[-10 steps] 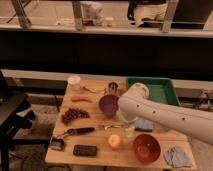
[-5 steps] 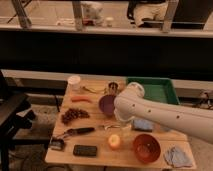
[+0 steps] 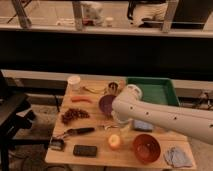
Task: Place fork in red bowl
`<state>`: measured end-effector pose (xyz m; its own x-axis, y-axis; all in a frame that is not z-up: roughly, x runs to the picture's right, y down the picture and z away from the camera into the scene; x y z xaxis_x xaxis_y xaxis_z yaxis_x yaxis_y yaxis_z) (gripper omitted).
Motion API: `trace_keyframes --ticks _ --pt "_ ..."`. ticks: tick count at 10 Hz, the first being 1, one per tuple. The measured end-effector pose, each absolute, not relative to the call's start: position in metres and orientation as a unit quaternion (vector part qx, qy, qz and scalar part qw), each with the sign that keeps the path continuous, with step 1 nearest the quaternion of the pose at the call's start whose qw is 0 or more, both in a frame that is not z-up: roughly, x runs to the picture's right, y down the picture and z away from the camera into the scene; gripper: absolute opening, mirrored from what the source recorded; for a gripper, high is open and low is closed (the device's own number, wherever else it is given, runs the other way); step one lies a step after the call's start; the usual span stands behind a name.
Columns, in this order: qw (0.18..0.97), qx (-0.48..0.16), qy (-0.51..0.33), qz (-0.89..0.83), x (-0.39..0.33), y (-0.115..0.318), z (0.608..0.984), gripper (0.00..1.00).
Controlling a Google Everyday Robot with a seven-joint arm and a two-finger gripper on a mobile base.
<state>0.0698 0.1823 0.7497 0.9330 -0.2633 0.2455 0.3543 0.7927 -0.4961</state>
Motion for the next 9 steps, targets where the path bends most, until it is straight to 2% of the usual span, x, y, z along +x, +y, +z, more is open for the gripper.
trace_keyframes --ticks 3,5,7,9 --pt "0.939 -0.278 -0.093 -0.18 0.059 0.184 0.757 0.8" --pt "0.937 -0.278 -0.1 -0.189 0.055 0.184 0.759 0.73" --pt "0.934 -0.279 -0.108 -0.196 0.05 0.185 0.761 0.71" --pt "0.932 -0.28 -0.115 -0.201 0.046 0.185 0.763 0.64"
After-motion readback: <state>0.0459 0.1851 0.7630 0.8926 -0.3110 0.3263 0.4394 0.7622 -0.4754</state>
